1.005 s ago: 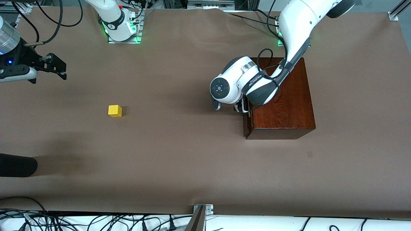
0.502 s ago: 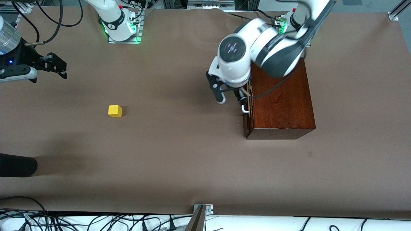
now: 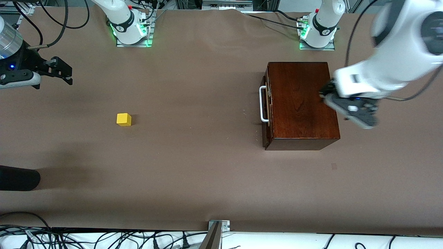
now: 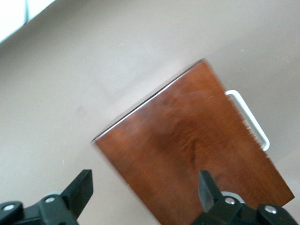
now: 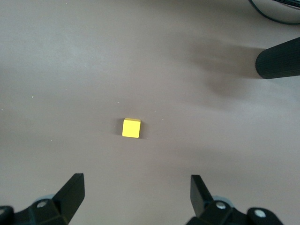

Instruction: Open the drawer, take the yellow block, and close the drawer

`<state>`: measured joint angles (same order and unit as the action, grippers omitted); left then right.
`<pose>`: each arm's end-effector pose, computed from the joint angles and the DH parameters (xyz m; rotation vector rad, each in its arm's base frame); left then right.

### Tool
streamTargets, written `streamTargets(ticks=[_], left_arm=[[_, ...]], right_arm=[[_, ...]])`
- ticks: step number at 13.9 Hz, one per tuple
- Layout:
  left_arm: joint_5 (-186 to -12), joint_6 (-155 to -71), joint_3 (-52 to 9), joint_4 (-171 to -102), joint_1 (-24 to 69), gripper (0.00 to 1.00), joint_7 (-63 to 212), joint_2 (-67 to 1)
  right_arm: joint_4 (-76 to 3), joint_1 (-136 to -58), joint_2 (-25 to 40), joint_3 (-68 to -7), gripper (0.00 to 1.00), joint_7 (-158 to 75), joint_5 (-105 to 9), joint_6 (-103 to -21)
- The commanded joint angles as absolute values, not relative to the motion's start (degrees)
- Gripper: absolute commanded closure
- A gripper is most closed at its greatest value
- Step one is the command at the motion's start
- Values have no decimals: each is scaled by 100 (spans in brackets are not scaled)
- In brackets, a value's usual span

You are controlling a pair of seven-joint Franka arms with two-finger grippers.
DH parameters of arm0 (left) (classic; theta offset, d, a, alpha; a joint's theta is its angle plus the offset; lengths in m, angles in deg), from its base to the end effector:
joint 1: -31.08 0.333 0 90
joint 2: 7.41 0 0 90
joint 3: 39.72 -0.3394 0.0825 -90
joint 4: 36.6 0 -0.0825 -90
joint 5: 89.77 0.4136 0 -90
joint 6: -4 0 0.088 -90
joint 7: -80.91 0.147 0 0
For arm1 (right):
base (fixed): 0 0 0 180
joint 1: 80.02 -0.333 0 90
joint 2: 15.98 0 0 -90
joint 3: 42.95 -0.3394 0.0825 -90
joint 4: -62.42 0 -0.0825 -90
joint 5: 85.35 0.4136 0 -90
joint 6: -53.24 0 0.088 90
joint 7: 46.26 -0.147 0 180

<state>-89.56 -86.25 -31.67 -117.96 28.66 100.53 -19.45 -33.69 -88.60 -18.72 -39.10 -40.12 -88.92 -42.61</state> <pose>0.6394 -0.1090 0.5551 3.0051 -0.8043 -0.0789 0.5770 0.0384 0.5911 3.0669 0.2996 0.0654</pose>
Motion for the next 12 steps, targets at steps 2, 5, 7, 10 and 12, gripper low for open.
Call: streamTargets(ticks=[2,5,7,10,12], left_arm=[[-9014,-8732,-4005,-13070,2677,0,9754,-936],[-8601,-9179,-4218,-13442,2739,0,9060,-470],[-8564,-9110,-4166,-13451,2818,0,8665,-347],[-8600,-9040,-4060,-13451,2836,0,8188,-346],[-8600,-8865,-3928,-13372,2836,0,8249,-398]], right_arm=[[-3233,-8872,-1844,-3925,0,-4108,-8931,-4124],[-3233,-8872,-1844,-3925,0,-4107,-8922,-4124],[-3233,-8872,-1844,-3925,0,-4108,-8931,-4124],[-3233,-8872,-1844,-3934,0,-4108,-8922,-4124],[-3233,-8872,-1844,-3934,0,-4116,-8922,-4124]])
